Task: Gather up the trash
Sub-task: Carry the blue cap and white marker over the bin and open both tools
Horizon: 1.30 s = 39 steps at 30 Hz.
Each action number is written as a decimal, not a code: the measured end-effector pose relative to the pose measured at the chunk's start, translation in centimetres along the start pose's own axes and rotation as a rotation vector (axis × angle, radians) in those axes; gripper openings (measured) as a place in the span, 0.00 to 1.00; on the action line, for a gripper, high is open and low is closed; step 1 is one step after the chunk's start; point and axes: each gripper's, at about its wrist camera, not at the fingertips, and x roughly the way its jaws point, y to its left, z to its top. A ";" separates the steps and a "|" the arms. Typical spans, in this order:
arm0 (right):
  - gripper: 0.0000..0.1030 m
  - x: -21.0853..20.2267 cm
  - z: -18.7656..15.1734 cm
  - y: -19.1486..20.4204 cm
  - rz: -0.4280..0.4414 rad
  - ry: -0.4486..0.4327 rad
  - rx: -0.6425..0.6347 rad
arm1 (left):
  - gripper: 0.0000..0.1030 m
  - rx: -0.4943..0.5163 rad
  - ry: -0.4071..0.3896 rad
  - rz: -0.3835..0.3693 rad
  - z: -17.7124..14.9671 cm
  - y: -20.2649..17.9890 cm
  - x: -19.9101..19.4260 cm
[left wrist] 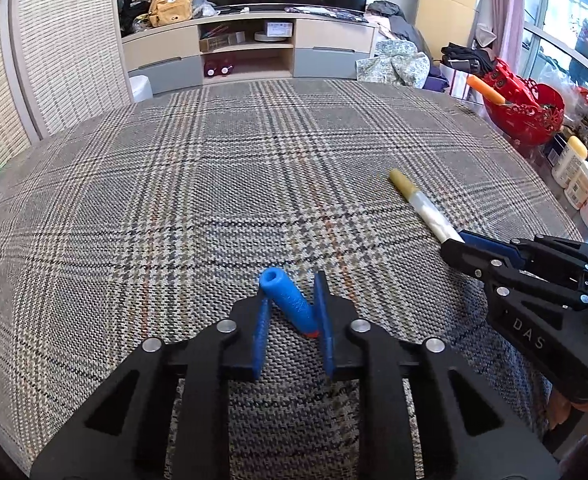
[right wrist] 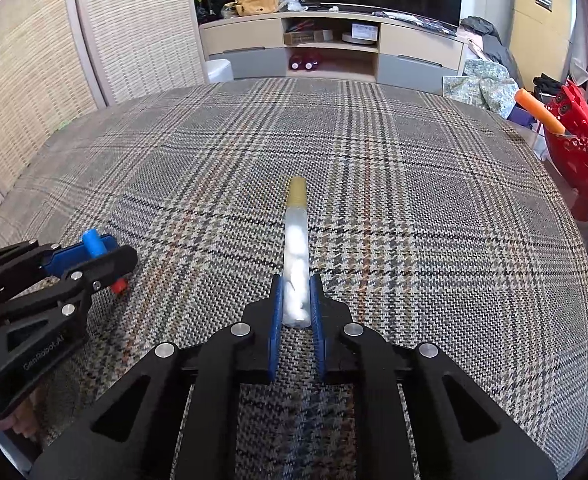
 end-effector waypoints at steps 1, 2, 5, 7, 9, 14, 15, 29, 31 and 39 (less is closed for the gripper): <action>0.14 -0.2 -0.2 0.0 0.002 0.002 -0.001 | 0.13 0.008 0.002 -0.008 -0.1 -0.2 -0.1; 0.14 -0.3 -0.4 -0.1 0.004 0.004 -0.001 | 0.12 0.016 0.006 -0.017 -0.3 -0.3 -0.3; 0.14 -0.9 -0.8 -0.1 0.015 0.017 -0.002 | 0.10 0.032 0.012 -0.018 -1.1 -0.7 -0.9; 0.14 -1.3 -1.3 0.1 0.029 0.025 -0.006 | 0.10 0.024 0.016 -0.027 -1.6 -0.8 -1.4; 0.14 -1.9 -1.9 0.3 0.039 0.031 -0.008 | 0.10 0.015 0.020 -0.032 -2.2 -0.7 -1.9; 0.14 -3.5 -4.0 1.1 0.067 0.047 0.005 | 0.10 -0.004 0.032 -0.040 -4.7 -1.1 -4.0; 0.14 -3.9 -4.6 1.3 0.073 0.049 0.008 | 0.10 -0.010 0.035 -0.047 -5.3 -1.2 -4.6; 0.14 -10.8 -13.7 2.4 0.143 0.094 0.083 | 0.10 -0.105 0.041 -0.041 -14.1 -2.8 -13.3; 0.14 -11.9 -14.7 2.6 0.145 0.097 0.082 | 0.10 -0.114 0.031 -0.043 -15.7 -3.5 -14.8; 0.14 -14.7 -19.6 3.5 0.155 0.115 0.091 | 0.10 -0.132 0.043 -0.059 -21.8 -5.6 -18.0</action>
